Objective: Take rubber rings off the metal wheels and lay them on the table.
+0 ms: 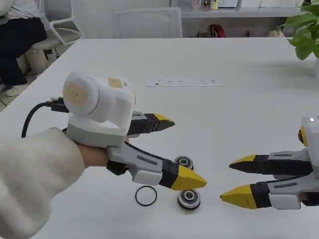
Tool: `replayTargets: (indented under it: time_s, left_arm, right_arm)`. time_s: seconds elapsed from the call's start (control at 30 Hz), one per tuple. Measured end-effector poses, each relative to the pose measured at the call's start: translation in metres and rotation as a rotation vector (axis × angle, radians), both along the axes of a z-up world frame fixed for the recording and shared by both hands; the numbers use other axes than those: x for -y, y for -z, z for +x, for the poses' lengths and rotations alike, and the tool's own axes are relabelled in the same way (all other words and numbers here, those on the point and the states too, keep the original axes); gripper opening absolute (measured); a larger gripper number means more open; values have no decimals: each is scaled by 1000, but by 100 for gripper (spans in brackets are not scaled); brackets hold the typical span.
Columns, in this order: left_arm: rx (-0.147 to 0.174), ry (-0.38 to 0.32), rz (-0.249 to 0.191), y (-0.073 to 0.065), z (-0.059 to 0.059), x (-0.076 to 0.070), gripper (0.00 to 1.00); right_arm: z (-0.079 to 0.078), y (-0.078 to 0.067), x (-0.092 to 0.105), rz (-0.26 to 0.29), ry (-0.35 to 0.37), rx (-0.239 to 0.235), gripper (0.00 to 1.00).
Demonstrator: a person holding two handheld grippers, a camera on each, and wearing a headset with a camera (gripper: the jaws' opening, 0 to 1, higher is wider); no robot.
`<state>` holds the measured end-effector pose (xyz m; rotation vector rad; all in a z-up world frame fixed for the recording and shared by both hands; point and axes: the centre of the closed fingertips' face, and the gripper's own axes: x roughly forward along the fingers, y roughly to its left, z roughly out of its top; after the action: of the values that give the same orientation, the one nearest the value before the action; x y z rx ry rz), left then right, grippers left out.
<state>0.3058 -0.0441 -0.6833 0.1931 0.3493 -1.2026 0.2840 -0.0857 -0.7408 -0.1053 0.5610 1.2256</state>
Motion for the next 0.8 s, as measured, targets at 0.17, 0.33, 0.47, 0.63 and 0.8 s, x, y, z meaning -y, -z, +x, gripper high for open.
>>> replayTargets:
  time_s: [0.17,0.33,0.47,0.63,0.8]
  left_arm:
    - [-3,4,14,9,4,4,87]
    - [-9,3,21,24,3,3,87]
    - [-23,-8,17,33,3,0,85]
    - [-21,-25,2,40,6,-4,81]
    - [-14,-39,-9,44,8,-6,77]
  right_arm:
    - [4,4,-2,0,-4,-8,50]
    - [7,9,-3,-2,-14,-15,50]
    - [8,15,-4,-4,-22,-29,49]
    - [9,20,-5,1,-29,-40,49]
    - [9,27,-8,8,-31,-53,47]
